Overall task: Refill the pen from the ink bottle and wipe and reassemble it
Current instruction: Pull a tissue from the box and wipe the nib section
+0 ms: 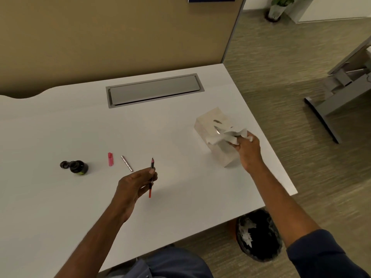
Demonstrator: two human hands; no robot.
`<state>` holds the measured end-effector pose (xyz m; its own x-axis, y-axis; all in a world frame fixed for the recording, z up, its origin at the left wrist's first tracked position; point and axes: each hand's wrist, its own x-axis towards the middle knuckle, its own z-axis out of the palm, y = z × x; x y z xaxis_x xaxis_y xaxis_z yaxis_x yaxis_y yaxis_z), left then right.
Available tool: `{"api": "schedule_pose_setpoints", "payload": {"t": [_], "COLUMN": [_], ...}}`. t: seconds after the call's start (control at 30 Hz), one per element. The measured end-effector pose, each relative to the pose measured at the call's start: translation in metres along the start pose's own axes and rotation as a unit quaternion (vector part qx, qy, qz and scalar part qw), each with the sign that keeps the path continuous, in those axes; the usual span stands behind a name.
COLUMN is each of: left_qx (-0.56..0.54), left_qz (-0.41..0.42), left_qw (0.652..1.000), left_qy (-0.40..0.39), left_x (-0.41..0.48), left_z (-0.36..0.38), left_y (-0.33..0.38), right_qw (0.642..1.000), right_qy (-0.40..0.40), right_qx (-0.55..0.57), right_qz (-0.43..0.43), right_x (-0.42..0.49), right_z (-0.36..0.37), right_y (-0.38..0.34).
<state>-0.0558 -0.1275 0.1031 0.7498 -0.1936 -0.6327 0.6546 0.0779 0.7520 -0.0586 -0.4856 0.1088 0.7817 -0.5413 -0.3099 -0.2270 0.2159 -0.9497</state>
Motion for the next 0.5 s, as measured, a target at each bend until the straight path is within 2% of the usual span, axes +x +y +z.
{"api": "schedule_pose_setpoints", "payload": {"t": [0.13, 0.27, 0.33, 0.43, 0.5], "left_qx": [0.056, 0.092, 0.106, 0.124, 0.145], "left_qz": [0.021, 0.039, 0.052, 0.071, 0.084], "left_qw": [0.998, 0.995, 0.993, 0.990, 0.986], "left_qy": [-0.022, -0.026, -0.024, -0.019, -0.017], "left_x": [-0.009, -0.015, -0.017, -0.019, -0.019], "left_z": [0.008, 0.011, 0.011, 0.006, 0.000], "left_y": [0.010, 0.020, 0.023, 0.027, 0.028], "right_qw": [0.983, 0.964, 0.964, 0.962, 0.954], "right_qy": [-0.138, -0.192, -0.205, -0.251, -0.277], "right_qx": [0.099, 0.128, 0.106, 0.008, 0.009], "right_qz": [0.076, 0.131, 0.136, 0.111, 0.113], "right_x": [-0.040, -0.076, -0.088, -0.095, -0.096], "right_z": [0.043, 0.088, 0.107, 0.127, 0.135], "right_y": [0.008, 0.005, 0.003, 0.007, 0.010]}}
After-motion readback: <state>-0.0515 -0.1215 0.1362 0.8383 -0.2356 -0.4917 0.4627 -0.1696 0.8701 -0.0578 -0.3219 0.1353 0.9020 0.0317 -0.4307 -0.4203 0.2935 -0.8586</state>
